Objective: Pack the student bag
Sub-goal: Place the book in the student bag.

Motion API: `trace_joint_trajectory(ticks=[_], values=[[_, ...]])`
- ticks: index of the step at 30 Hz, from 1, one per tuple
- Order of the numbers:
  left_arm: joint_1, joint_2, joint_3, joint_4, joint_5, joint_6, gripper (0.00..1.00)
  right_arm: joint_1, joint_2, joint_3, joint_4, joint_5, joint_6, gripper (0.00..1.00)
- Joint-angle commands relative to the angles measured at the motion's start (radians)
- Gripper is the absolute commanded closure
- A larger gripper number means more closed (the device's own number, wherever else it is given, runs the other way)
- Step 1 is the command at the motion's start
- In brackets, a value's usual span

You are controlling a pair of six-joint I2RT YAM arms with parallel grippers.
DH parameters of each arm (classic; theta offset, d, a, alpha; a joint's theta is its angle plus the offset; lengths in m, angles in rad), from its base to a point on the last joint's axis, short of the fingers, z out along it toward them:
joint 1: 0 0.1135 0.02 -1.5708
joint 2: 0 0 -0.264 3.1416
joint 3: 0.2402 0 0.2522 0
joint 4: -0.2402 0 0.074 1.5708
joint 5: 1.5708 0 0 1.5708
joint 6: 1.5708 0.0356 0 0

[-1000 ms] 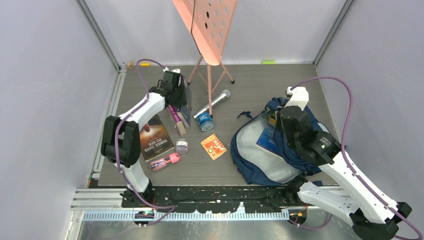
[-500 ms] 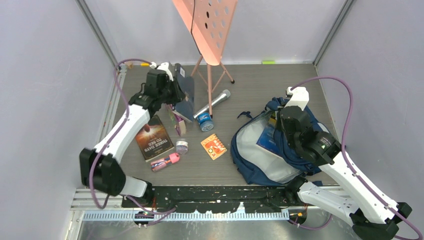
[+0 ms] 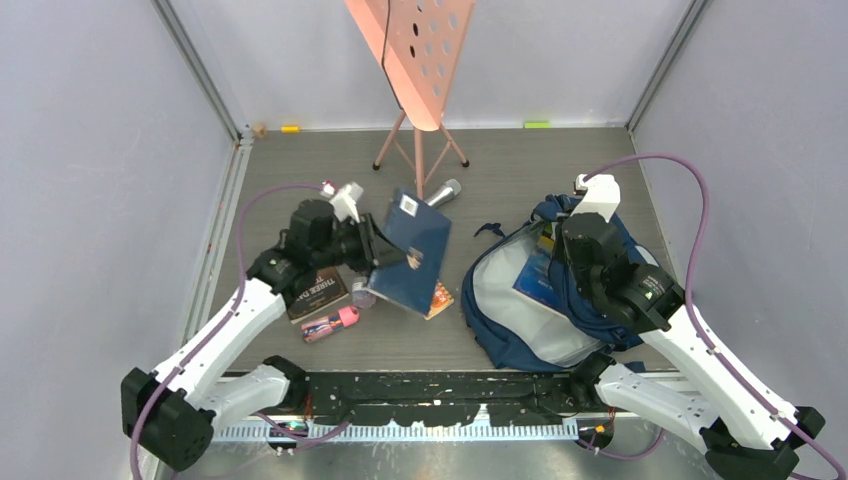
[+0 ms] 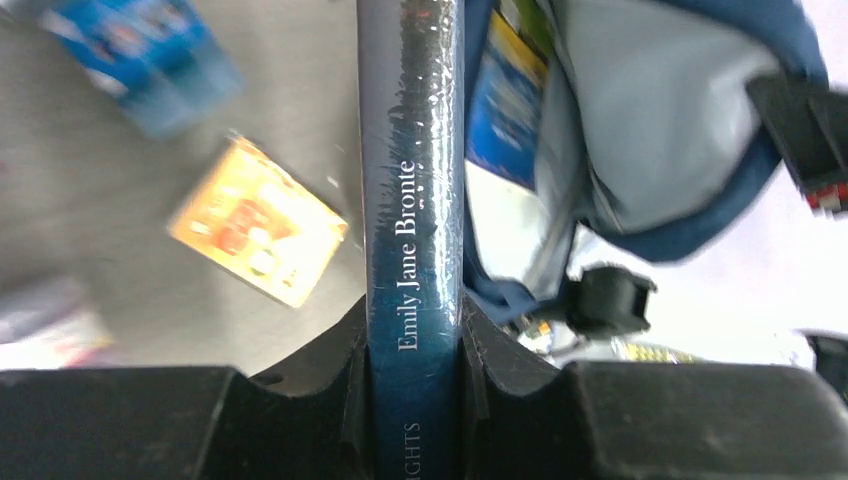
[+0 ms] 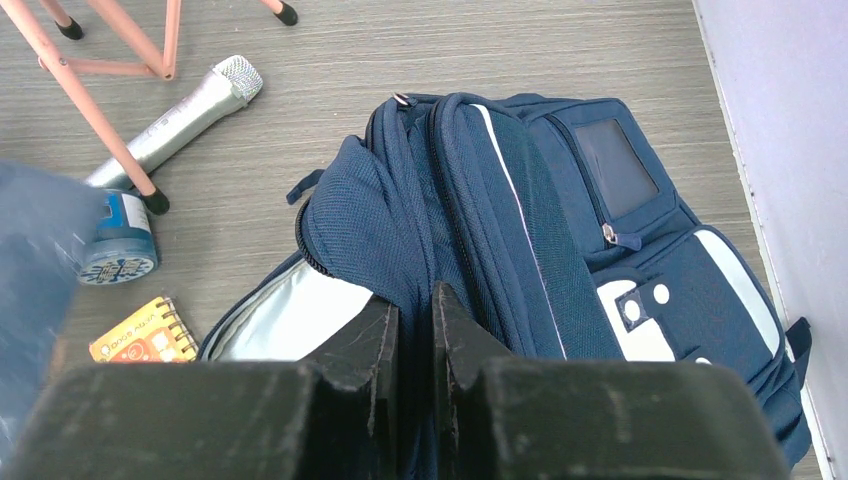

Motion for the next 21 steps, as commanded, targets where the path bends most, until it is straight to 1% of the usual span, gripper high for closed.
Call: trace_joint_trajectory(ticks=[1, 3, 5, 6, 9, 12, 13, 18, 21], values=[[-0.204, -0.047, -0.012, 0.332, 0.055, -0.179, 1.00, -0.005, -0.023, 0.050, 0.052, 0.041, -0.007, 0.99], [-0.320, -0.011, -0.027, 0.426, 0.022, -0.218, 1.00, -0.005, -0.015, 0.053, 0.050, 0.038, -0.010, 1.00], [-0.405, 0.059, -0.024, 0.520, 0.003, -0.247, 1.00, -0.005, -0.005, 0.064, 0.045, 0.033, -0.012, 1.00], [-0.438, 0.098, -0.012, 0.556, -0.006, -0.249, 1.00, -0.005, -0.002, 0.065, 0.044, 0.031, -0.011, 1.00], [-0.511, 0.232, 0.044, 0.594, -0.031, -0.228, 1.00, -0.006, -0.002, 0.069, 0.045, 0.021, -0.008, 1.00], [-0.537, 0.366, 0.089, 0.704, -0.018, -0.245, 1.00, -0.005, -0.007, 0.072, 0.043, 0.018, -0.004, 1.00], [-0.540, 0.405, 0.111, 0.718, -0.023, -0.246, 1.00, -0.004, -0.008, 0.075, 0.039, 0.018, -0.004, 0.99], [-0.543, 0.571, 0.197, 0.731, -0.072, -0.231, 1.00, -0.005, -0.021, 0.084, 0.021, 0.024, 0.000, 1.00], [-0.546, 0.664, 0.268, 0.696, -0.115, -0.211, 1.00, -0.005, -0.027, 0.079, 0.022, 0.031, 0.000, 0.99]])
